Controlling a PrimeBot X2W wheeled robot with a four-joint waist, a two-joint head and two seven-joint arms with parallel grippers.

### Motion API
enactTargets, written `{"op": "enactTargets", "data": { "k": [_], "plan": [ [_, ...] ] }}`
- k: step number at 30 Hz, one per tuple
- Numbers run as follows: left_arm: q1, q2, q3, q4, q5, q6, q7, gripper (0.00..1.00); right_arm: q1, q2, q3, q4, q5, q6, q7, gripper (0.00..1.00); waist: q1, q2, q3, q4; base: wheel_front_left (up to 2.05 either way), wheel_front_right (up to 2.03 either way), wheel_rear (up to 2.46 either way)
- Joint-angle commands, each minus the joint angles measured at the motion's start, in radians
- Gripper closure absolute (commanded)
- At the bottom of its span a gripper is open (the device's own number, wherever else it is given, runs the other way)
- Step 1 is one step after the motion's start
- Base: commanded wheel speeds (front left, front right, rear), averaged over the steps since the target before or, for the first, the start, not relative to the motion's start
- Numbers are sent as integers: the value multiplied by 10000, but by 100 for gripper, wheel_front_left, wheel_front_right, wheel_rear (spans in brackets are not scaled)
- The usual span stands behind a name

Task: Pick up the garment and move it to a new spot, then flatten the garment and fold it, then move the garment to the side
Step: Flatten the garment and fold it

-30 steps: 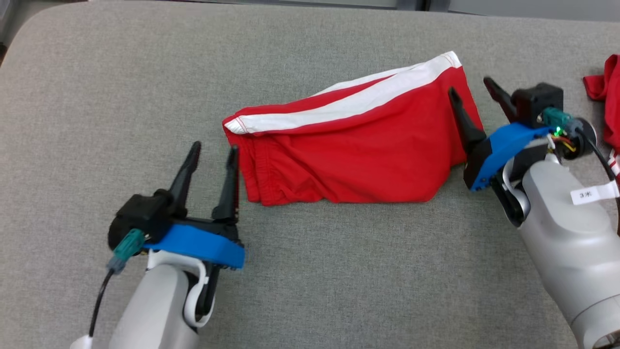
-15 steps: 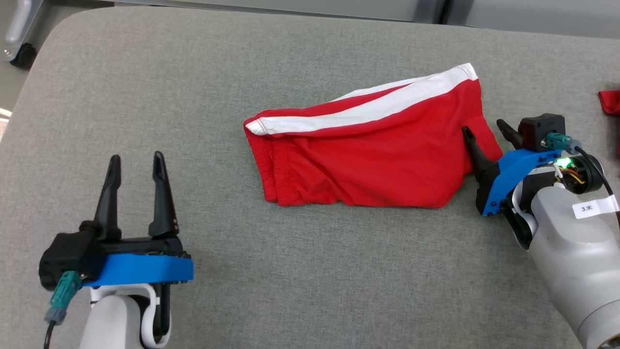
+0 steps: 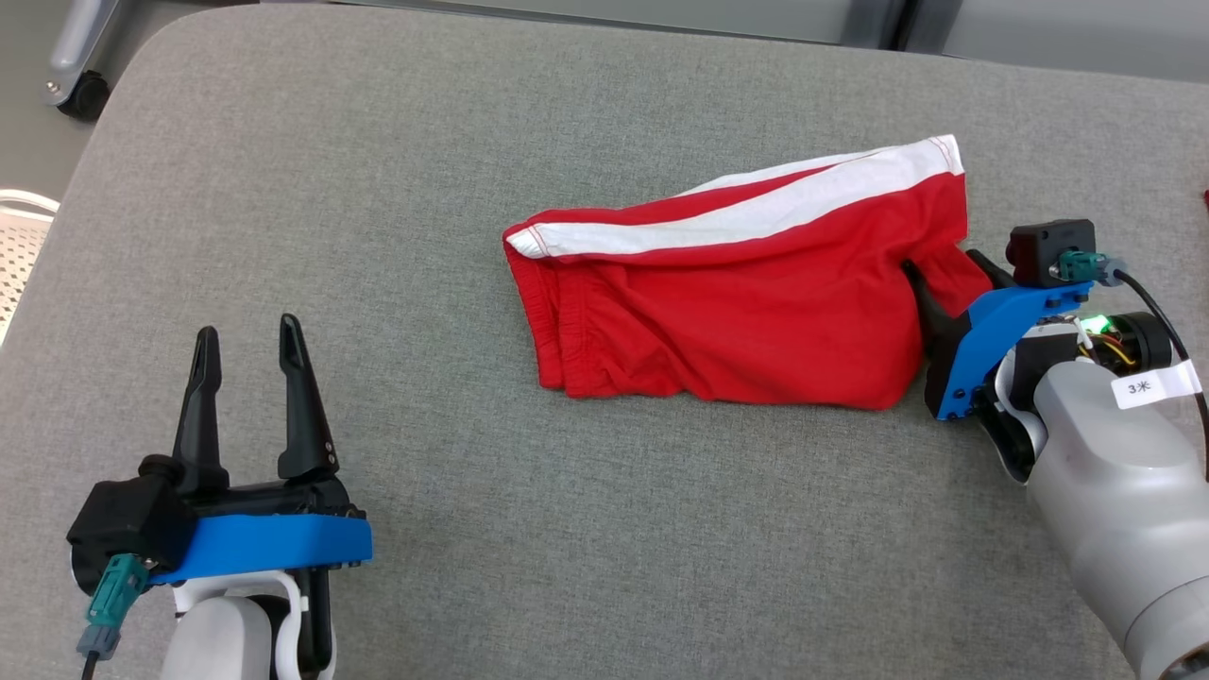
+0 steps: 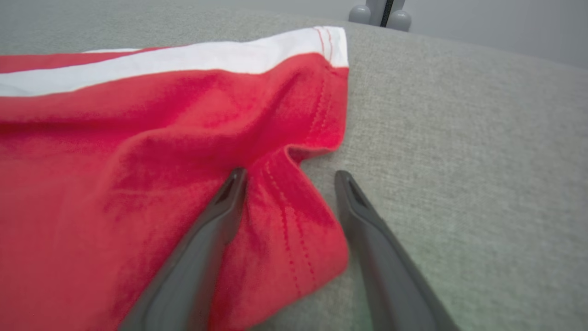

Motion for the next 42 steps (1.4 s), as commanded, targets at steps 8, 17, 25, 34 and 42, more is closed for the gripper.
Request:
{"op": "enactTargets", "data": {
  "k": [8, 17, 25, 34, 42],
  "plan": [
    [6, -9, 64, 41, 43, 33, -40, 0, 310, 34, 603, -388, 626, 5, -118, 100, 0, 1, -193, -179, 0, 0, 0],
    [366, -5, 137, 132, 246, -74, -40, 0, 1470, -87, 1225, -1400, 1694, 5, -696, 100, 0, 1, -981, -697, 0, 0, 0],
    [875, -6, 367, 172, 489, -246, -40, 0, 3049, -672, 1267, -2601, 2732, 5, -911, 100, 0, 1, -1667, -1239, 0, 0, 0],
    [1339, -6, 441, 50, 628, -172, -40, 0, 4551, -1402, 107, -3699, 2750, 4, -916, 100, 0, 1, -2097, -1608, 0, 0, 0],
    [1432, -6, 308, -14, 615, -179, -40, 0, 4872, -1599, -907, -3557, 2272, 5, -917, 100, 0, 1, -2102, -1562, 0, 0, 0]
  ]
}}
